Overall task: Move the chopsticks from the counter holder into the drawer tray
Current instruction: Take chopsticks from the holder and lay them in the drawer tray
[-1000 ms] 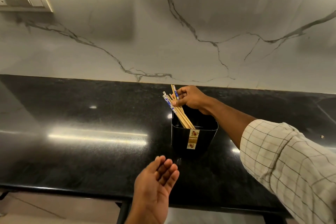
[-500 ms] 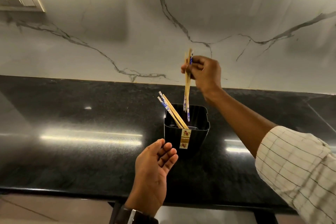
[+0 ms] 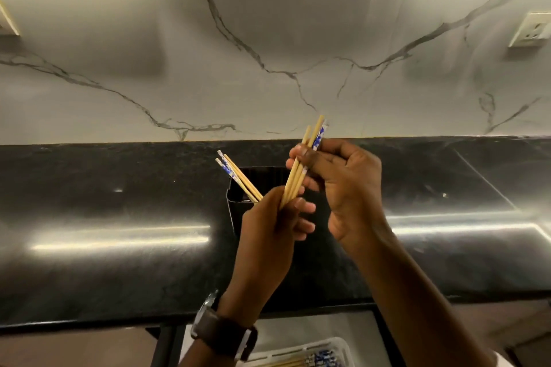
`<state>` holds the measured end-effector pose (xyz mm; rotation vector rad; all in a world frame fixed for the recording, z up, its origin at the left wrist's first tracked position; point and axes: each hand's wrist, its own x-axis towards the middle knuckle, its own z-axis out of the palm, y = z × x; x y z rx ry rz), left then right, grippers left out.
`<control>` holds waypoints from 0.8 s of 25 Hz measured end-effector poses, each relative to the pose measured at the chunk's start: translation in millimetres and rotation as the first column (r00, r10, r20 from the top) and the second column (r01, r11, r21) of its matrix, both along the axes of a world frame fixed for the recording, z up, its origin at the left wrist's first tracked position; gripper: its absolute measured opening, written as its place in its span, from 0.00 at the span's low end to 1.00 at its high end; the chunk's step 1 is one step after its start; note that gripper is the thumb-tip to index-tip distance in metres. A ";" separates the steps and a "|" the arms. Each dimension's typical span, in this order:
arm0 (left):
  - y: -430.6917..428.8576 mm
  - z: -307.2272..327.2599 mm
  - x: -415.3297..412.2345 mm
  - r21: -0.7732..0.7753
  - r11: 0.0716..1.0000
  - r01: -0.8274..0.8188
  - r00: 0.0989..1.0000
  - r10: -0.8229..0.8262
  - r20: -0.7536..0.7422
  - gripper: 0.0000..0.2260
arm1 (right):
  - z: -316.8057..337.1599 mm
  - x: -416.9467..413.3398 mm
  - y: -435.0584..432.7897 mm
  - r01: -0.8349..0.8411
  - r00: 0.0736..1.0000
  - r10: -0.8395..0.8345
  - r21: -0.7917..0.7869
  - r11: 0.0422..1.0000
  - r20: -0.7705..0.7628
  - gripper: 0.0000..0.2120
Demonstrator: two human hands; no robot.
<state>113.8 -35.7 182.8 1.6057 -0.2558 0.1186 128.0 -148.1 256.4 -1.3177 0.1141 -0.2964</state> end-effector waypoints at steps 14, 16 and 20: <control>-30.7 -11.9 -65.1 -0.704 0.512 -0.492 0.793 -0.070 -0.605 0.14 | -98.8 -107.9 -2.6 0.325 0.910 -0.047 0.638 0.698 -0.412 0.17; -30.4 -12.5 -68.9 -0.725 0.443 -0.528 0.791 -0.054 -0.610 0.15 | -106.5 -125.9 17.0 0.327 0.885 0.005 0.628 0.707 -0.466 0.15; -30.5 -25.1 -83.7 -0.712 0.433 -0.554 0.790 0.003 -0.613 0.18 | -113.1 -139.2 31.1 0.326 0.844 0.094 0.644 0.692 -0.529 0.11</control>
